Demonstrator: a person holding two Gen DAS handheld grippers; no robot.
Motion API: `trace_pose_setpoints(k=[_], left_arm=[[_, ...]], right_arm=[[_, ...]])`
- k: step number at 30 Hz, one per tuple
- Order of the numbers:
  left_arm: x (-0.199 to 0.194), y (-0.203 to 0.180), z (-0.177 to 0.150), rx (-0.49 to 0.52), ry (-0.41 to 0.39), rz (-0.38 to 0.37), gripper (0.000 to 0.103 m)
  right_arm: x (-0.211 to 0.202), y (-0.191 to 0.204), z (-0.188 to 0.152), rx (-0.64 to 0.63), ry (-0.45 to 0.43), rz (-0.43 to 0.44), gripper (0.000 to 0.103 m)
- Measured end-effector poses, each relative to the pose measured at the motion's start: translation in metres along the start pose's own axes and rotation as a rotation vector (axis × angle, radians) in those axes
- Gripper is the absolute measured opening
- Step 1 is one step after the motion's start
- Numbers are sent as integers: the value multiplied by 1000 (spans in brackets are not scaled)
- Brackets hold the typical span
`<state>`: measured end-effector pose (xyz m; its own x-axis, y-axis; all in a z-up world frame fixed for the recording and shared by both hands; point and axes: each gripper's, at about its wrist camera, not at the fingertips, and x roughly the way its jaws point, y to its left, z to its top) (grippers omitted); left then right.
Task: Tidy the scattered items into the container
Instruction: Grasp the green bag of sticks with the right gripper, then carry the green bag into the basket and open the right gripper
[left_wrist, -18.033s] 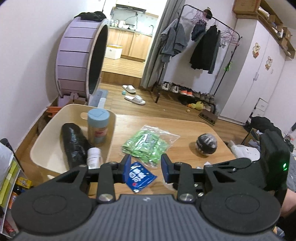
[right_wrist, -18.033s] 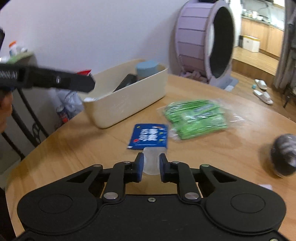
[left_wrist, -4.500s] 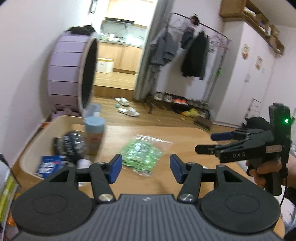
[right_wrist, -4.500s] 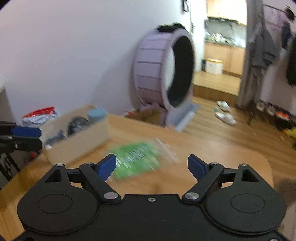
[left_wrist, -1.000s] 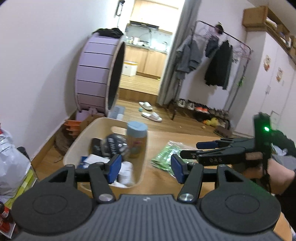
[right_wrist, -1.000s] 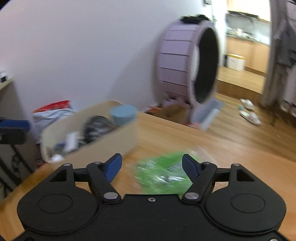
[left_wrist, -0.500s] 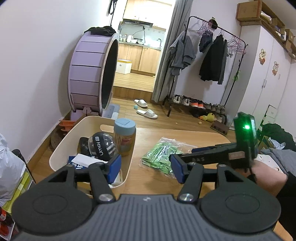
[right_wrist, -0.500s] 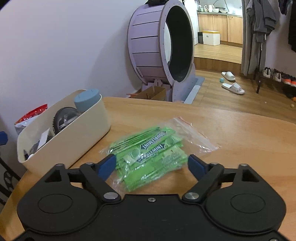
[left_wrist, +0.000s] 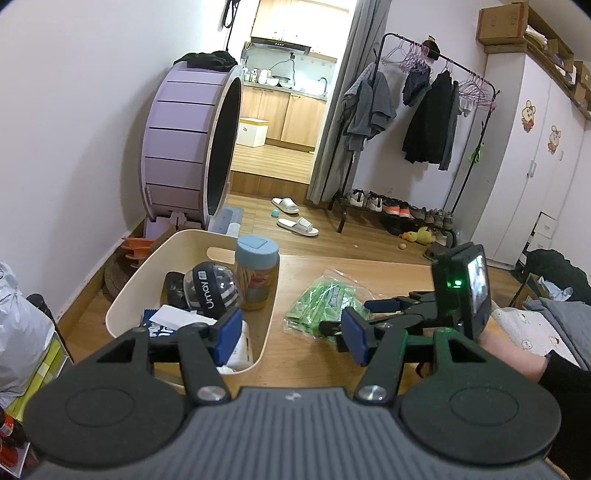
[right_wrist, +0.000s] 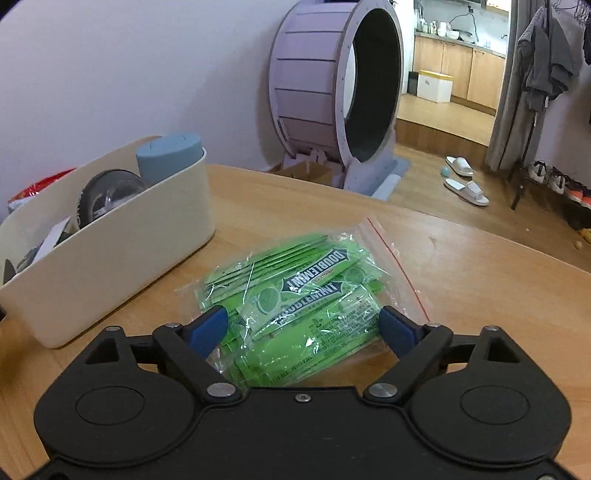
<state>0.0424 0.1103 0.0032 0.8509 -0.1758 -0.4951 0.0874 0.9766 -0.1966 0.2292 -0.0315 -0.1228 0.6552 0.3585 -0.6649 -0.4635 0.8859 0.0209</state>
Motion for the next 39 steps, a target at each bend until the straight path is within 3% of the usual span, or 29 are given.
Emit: trace_pose_setpoints(k=[2,8,14,22,27,32,39], left_arm=[[0,-1,0,3,3,3,58],[0,-1,0,4,1,5,58],[0,0,0,3,1,4,58],[-4,5,2,-13,-11,9,58],[-15,10,7,-18,-34,22,58],[-28,20,13,-19,-46,83,58],[-29,27,11,65,24,259,58]], right_arm=[[-5,-3,-1,-9,-13,10,62],[-20,-9,-2,-2,-39,38,29],[-38,-15,4,30,-90,45,11],[-73,-21,23,21,-186,56,7],[-94,-4,43,-14,-253,97,7],[-104,28,61,-50,-301,200,7],[-83,76,77,-105,-289,329,7]])
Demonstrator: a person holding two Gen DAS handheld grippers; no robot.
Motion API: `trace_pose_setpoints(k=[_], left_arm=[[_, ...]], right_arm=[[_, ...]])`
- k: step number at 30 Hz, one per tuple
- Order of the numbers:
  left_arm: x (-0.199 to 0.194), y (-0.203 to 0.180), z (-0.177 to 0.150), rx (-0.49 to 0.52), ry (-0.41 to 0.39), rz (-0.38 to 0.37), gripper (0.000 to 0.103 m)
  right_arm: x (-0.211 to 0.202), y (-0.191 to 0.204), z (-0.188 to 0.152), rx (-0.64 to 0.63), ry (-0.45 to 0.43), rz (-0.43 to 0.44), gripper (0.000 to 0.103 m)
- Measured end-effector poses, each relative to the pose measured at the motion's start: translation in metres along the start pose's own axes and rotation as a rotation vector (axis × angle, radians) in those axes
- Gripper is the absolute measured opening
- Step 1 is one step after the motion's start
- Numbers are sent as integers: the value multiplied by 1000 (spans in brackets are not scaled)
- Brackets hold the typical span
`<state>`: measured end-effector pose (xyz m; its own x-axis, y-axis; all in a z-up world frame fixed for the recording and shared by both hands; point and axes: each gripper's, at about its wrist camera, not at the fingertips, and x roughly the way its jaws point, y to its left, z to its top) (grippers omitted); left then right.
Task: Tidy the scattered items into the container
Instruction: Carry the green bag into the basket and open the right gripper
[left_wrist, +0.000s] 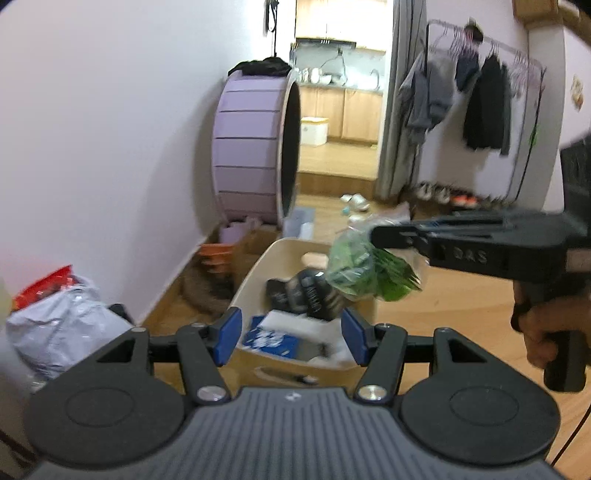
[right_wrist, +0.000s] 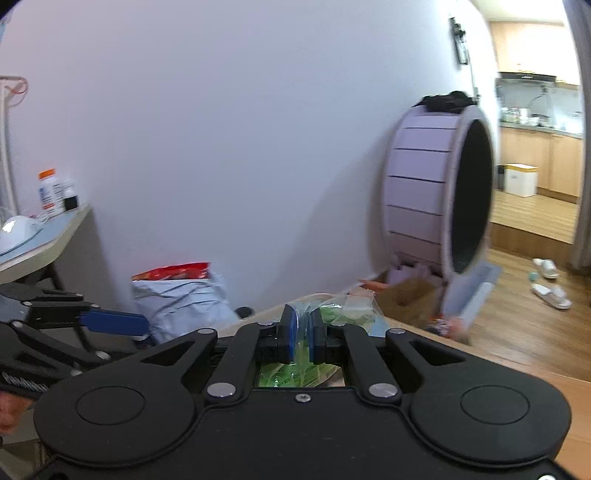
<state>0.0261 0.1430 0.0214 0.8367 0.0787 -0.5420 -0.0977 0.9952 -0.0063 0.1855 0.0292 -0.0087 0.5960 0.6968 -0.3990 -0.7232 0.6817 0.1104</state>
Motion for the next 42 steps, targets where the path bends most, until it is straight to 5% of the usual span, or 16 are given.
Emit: trace_pose_setpoints(k=[11,12,14,17,26,37,42], left_arm=[[-3,22,1,-48,27,15,61],[-3,21,1,-44,28,8,61],[-4,20,1,-40,28,-4,62],[-5,19,1,-40,23,-11,63],[-2,14,1,-38,27,-19,64],[1,14,1,-42,29,-29,66],[2,16,0,-57,28,-36,66]], right_arm=[[52,19,-14,2,71,74,12],[53,21,-16,0,74,76,15],[45,24,-16,4,46,76,45],[26,23,-13,8,-12,59,62],[-1,4,-7,16,-12,-20,68],[53,13,-28,-84,171,-73,68],[42,11,-30,-34,132,-59,68]])
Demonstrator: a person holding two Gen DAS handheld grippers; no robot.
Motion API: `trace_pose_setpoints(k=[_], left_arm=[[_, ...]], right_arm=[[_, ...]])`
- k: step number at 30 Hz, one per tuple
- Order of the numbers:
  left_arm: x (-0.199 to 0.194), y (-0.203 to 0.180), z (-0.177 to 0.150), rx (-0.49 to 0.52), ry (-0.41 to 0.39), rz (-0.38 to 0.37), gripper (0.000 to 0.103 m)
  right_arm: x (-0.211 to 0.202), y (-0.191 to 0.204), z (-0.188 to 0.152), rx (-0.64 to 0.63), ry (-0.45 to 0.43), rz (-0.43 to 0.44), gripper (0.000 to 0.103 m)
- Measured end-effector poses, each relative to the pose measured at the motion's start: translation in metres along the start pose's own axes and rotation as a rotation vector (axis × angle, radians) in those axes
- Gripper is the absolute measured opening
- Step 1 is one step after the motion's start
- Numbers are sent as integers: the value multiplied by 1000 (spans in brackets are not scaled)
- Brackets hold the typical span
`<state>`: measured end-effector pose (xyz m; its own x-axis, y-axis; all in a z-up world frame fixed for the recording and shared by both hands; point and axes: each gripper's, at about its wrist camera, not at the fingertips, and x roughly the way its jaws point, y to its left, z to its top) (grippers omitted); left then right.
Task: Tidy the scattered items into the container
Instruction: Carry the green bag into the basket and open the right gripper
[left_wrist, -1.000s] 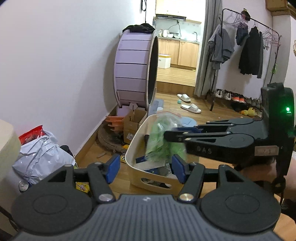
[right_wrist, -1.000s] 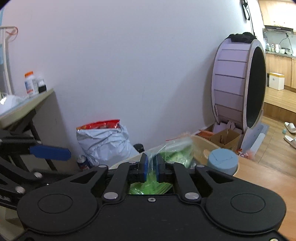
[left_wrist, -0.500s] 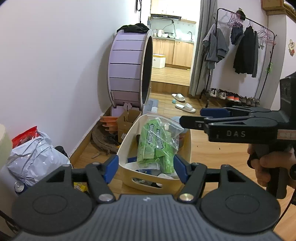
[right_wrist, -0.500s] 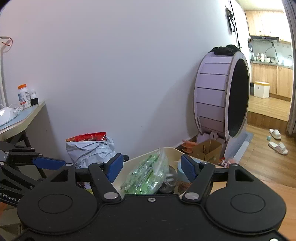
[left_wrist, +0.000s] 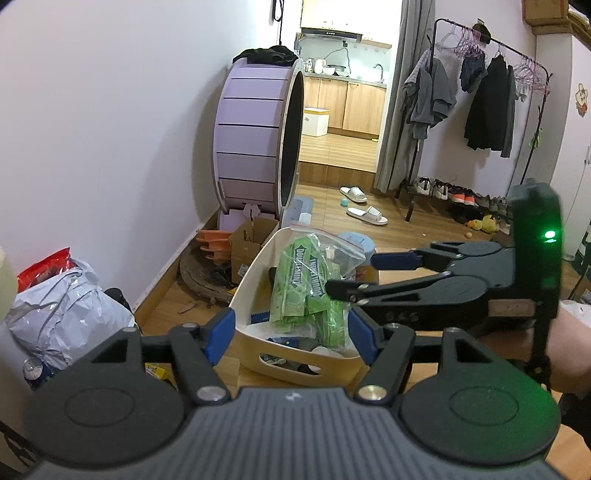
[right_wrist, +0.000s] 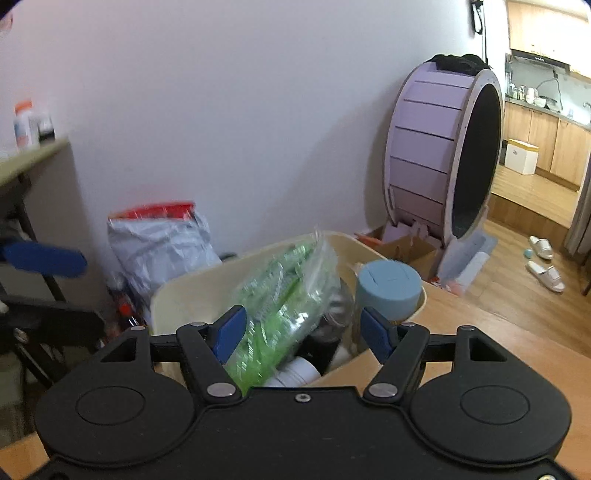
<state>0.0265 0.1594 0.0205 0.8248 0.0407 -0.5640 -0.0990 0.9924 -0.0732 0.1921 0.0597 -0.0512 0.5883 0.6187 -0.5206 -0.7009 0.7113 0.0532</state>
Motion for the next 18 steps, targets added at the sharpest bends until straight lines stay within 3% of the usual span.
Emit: trace_pose_setpoints(k=[4,6,8,10,14,18], left_arm=[[2,-1,1,-11,6,3,67],[2,-2,1,-18,3,8,68],[3,-4,2,-23,4,31,70],[5,-7,4,-20,32,51,76],[6,-9,4,-25,47,65,99],[5,-9,5,-33,54,78,103]], right_arm=[[-19,-3,2,-4,-28,-9,69],[-27,-7,5,17,-25,-6,75],[-31,-10,8,25,-5,-18,88],[-30,-13,12,15,14,-30,88],[-32,-10,21,-10,63,-31,90],[-36,-7,28,-16,80,-41,94]])
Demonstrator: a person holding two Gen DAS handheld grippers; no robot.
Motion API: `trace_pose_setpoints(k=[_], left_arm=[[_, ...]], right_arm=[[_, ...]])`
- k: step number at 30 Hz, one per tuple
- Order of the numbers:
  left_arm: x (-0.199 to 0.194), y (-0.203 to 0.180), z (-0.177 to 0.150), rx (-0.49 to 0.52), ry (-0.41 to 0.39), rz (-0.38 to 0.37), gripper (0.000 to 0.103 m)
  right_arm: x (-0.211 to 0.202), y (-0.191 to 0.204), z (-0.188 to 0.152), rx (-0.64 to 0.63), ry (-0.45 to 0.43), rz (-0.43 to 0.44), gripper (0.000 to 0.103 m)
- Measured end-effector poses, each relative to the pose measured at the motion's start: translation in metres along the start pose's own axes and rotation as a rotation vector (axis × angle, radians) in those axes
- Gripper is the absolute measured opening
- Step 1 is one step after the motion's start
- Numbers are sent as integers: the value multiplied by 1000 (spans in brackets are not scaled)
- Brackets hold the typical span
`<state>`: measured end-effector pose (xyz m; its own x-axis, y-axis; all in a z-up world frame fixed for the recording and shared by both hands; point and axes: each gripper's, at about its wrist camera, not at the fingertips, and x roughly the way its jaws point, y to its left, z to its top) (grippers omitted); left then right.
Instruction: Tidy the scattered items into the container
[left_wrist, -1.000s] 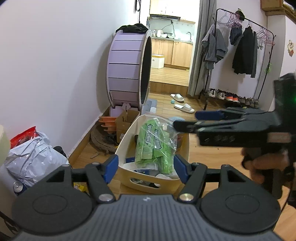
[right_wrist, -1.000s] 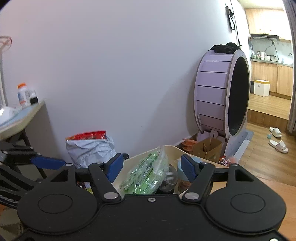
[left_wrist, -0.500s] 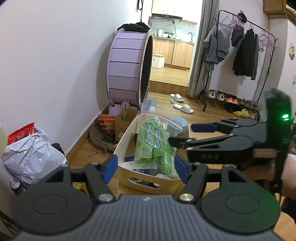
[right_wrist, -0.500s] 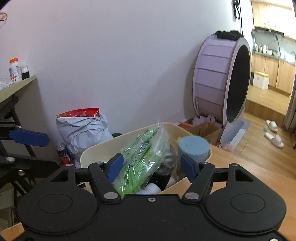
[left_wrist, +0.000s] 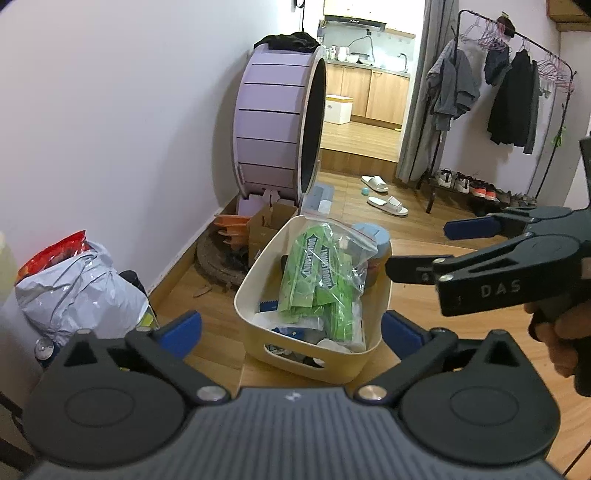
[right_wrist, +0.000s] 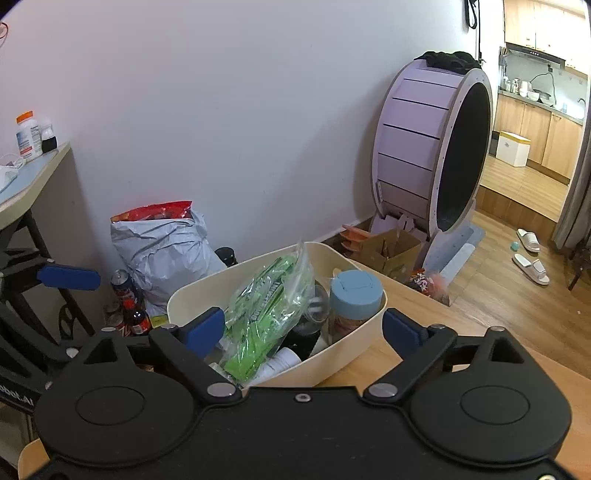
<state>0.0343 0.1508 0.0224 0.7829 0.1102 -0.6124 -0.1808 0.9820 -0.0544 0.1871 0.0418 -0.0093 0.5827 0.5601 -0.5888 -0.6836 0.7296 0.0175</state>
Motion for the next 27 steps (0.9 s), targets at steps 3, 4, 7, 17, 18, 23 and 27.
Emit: trace_pose_setpoints(k=[3,4,7,17,18,23,27], left_arm=[[2,-2,1,15,23,6,103],[4,-3,1,18,39,11,103],[5,-5,0,21,42,20,103],[11,-10,1,32,131,8,103],[11,-11,0,34,138,5,103],[11,-10,-1,37,146,13,103],[10,-7,0,18,144,17,103]], right_arm=[[-1,2,3,-7,26,-8,96],[-1,3,4,-15,35,-11,96],[-1,4,5,-37,65,-18,96],[-2,4,6,-74,150,-30,97],[-3,4,5,-82,158,-28,97],[-1,6,4,-120,206,-31,97],[-2,5,3,-135,227,-34,97]])
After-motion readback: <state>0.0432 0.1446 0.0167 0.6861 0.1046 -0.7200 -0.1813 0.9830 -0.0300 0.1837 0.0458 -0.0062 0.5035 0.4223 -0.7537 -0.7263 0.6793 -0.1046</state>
